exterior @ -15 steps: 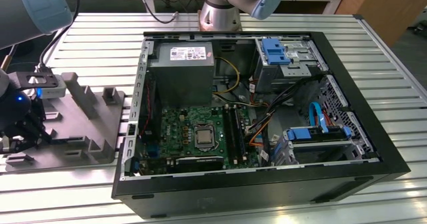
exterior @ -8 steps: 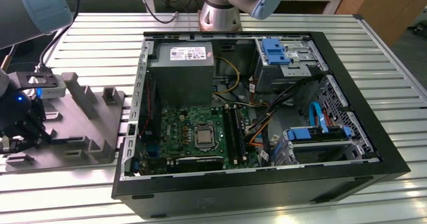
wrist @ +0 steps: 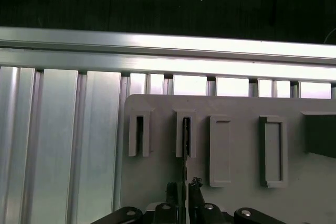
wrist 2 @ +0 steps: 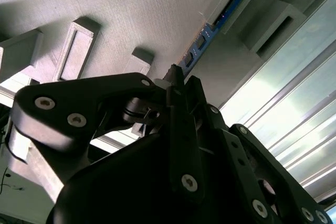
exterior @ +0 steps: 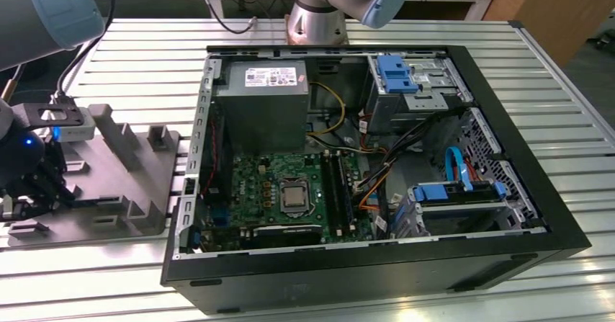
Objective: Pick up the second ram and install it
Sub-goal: 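Pick up the second ram and move it above second insertion slot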
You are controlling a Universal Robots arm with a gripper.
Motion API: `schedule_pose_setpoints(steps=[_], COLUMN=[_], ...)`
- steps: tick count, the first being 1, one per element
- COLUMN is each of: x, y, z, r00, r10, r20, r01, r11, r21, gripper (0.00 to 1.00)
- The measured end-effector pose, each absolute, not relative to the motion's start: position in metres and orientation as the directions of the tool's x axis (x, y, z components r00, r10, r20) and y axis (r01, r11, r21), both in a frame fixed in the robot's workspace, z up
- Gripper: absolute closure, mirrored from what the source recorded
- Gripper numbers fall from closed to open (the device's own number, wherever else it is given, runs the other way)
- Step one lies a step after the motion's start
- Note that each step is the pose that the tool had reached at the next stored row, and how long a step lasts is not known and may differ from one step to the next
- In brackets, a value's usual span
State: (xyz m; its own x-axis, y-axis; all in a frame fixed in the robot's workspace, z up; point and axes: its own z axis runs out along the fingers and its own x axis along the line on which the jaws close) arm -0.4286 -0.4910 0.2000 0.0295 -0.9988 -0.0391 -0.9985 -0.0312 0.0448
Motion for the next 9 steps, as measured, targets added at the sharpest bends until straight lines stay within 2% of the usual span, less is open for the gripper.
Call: schedule_pose_setpoints(steps=[9], x=[-0.4286], y=[-0.491], z=[0.2], r00=[0.029], r10=[-0.999], r20=[-0.03], r01=[-0.999], r11=[-0.031], r21=[0.045], gripper=[0.77])
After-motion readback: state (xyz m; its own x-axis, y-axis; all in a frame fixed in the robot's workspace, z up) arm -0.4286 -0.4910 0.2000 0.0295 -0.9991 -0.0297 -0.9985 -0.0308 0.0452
